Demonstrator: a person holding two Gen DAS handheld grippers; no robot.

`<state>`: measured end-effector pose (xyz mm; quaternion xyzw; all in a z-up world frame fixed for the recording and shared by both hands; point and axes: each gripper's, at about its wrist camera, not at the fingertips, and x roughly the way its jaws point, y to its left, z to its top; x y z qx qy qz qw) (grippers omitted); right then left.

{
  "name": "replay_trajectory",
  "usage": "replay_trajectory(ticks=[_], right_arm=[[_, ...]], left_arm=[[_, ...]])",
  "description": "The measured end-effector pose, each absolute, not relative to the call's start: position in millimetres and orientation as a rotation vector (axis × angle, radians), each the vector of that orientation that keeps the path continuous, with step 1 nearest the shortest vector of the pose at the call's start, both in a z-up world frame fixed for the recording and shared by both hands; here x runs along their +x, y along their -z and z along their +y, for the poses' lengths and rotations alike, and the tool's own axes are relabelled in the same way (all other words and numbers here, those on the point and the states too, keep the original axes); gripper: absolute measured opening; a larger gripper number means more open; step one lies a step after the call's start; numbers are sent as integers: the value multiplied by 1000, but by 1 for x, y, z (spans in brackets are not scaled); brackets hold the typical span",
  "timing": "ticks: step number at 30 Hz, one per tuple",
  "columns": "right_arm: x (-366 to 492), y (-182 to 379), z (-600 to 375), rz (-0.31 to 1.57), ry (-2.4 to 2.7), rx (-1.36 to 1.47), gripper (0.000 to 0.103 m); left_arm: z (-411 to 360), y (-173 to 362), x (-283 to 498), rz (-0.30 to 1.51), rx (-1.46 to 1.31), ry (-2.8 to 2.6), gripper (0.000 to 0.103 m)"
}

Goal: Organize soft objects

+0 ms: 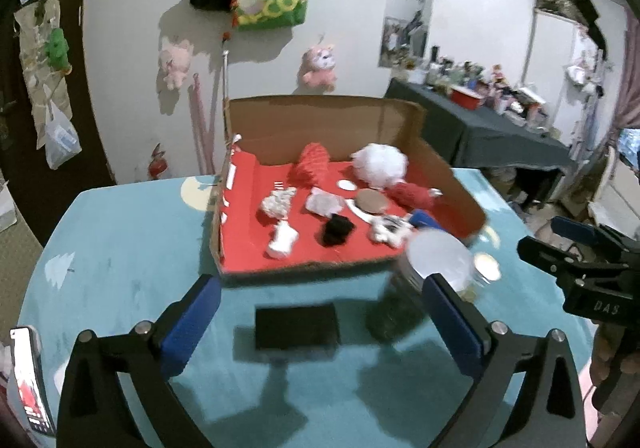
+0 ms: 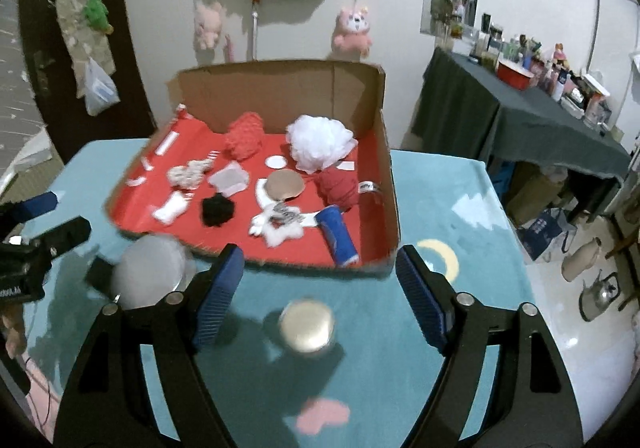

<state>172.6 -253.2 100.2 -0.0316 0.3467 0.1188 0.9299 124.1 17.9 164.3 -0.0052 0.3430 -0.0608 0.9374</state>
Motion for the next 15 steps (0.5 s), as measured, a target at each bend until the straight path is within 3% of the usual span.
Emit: replay_trajectory(ticks=[5,8,15], right_arm=[[116,-101,-254,641,-257,-83,89],[93,-90,-254,630,-269,-73,98],[78,-37,-251,662,-226,-64,98]], left_arm=[[14,-155,84,673,-30,146,103],[11,-137,69,679,-45,153,103],[0,-81,63,725,-15,126,103]])
